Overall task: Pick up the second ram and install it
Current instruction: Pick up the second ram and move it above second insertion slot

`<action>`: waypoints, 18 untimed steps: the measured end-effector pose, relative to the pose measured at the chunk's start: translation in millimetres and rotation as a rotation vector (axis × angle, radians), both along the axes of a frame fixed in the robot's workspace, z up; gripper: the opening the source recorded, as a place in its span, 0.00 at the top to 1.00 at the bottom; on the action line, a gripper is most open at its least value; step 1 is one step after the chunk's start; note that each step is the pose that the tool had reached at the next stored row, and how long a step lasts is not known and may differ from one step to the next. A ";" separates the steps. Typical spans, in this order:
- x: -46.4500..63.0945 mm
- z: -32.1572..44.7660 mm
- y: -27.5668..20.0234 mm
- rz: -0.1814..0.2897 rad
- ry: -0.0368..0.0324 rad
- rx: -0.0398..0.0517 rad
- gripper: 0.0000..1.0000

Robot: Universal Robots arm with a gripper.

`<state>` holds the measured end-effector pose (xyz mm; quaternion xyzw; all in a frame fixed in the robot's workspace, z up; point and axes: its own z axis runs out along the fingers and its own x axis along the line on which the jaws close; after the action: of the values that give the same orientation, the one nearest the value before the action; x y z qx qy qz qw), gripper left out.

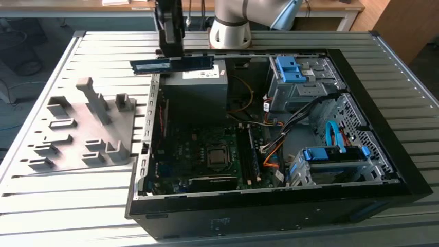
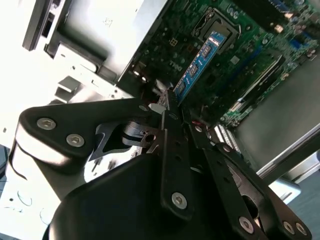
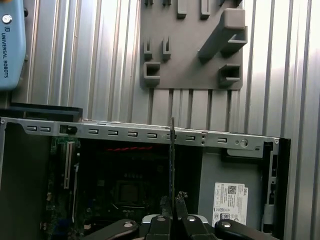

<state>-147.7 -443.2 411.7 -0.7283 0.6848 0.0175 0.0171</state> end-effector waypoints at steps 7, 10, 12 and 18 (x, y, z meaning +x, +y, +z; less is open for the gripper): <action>15.2 -0.2 0.0 0.000 0.0002 0.0000 0.86; 21.0 -0.3 0.0 0.000 0.0002 0.0001 0.86; 24.8 -0.3 0.0 0.000 0.0003 0.0000 0.86; 36.4 -0.5 0.0 0.000 0.0004 0.0000 0.86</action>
<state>-111.3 -443.2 411.3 -0.7283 0.6848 0.0176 0.0170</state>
